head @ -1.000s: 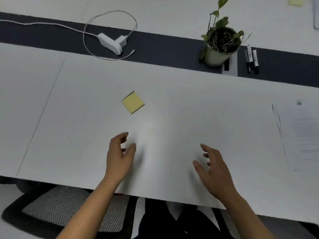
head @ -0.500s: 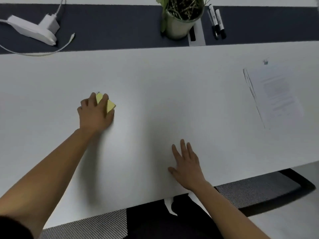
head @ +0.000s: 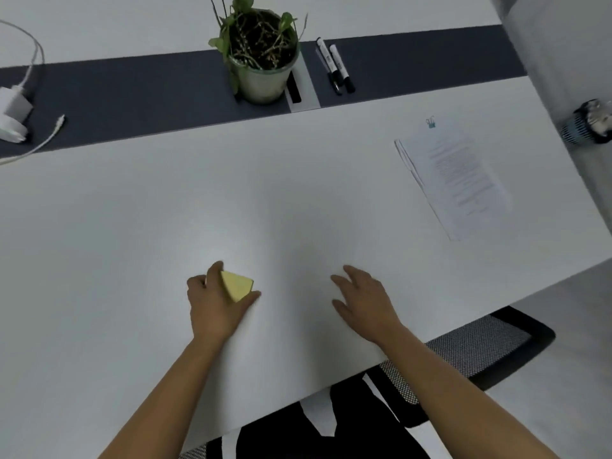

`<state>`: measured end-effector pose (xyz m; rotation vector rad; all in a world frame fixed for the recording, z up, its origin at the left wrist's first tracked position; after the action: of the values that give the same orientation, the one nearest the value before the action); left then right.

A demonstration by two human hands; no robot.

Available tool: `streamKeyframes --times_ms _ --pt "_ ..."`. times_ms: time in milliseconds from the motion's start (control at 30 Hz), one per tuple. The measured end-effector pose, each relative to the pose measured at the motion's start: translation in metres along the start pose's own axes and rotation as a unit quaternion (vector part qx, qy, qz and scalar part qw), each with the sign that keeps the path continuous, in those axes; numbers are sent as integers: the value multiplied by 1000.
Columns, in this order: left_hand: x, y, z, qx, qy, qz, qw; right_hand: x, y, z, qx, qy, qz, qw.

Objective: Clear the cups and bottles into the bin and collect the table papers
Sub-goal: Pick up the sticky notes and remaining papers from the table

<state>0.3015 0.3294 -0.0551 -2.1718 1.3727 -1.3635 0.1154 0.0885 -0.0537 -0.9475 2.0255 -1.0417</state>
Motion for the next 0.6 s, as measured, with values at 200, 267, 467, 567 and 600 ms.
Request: streamKeyframes --times_ms 200,267,467,567,600 --pt "60 71 -10 -31 5 -61 998 131 -52 40 32 165 27 985" --pt "74 89 -17 -6 -11 -69 998 174 -65 52 44 185 30 981" --pt "113 149 -37 56 -81 -96 990 257 -83 70 88 129 -1 988" --pt "135 177 -36 91 -103 -123 983 299 -102 84 172 149 26 973" --pt "141 186 -36 100 -106 -133 980 316 -112 88 206 172 41 963"
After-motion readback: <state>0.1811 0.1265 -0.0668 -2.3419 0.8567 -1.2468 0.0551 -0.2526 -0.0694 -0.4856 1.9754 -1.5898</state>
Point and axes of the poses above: each hand's wrist, its own z-axis towards the middle knuckle, its own y-axis out of the palm, x = y × z, the point moved 6 cm from there along z, towards the middle knuckle, and after that the axes turned 1 degree about y, right-handed, at the moved point
